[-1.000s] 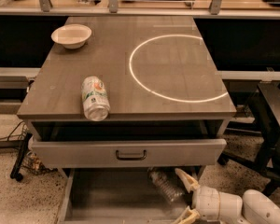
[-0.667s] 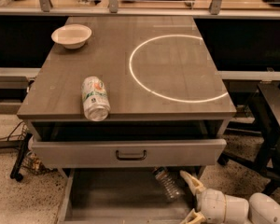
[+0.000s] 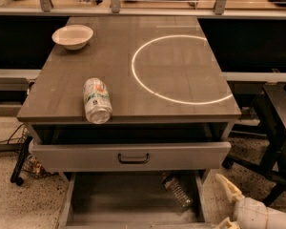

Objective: Place water bottle into middle drawer

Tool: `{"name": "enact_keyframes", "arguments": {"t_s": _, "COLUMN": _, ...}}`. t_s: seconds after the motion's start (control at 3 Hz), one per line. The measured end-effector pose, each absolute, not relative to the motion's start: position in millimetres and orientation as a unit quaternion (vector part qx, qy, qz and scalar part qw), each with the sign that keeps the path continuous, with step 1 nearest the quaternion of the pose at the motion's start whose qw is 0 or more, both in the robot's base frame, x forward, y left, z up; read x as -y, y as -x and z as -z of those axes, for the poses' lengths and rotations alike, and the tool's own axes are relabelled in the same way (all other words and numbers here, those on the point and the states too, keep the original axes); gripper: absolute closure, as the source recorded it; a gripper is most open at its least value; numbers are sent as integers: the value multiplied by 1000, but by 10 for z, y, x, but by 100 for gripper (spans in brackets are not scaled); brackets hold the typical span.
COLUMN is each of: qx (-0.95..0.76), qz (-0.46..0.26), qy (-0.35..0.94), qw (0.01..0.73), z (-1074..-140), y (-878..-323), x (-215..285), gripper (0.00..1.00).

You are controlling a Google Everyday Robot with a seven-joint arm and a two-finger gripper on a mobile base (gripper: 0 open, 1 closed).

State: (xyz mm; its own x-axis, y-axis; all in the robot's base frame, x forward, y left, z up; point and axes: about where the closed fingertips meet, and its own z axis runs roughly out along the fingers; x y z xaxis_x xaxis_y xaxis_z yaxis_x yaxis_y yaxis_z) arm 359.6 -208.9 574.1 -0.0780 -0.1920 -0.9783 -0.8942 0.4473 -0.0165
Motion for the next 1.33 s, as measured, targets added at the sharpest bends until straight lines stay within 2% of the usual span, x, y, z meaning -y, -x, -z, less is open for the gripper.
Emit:
{"name": "enact_keyframes", "arguments": {"t_s": 0.67, "qx": -675, "qz": -192, "qy": 425, "qw": 572, "z": -6690, "y": -3525, "x": 2974, "gripper": 0}}
{"name": "enact_keyframes", "arguments": {"t_s": 1.33, "qx": -640, "qz": -86, "qy": 434, "qw": 629, "z": -7993, "y": -3470, "x": 3472, "gripper": 0}}
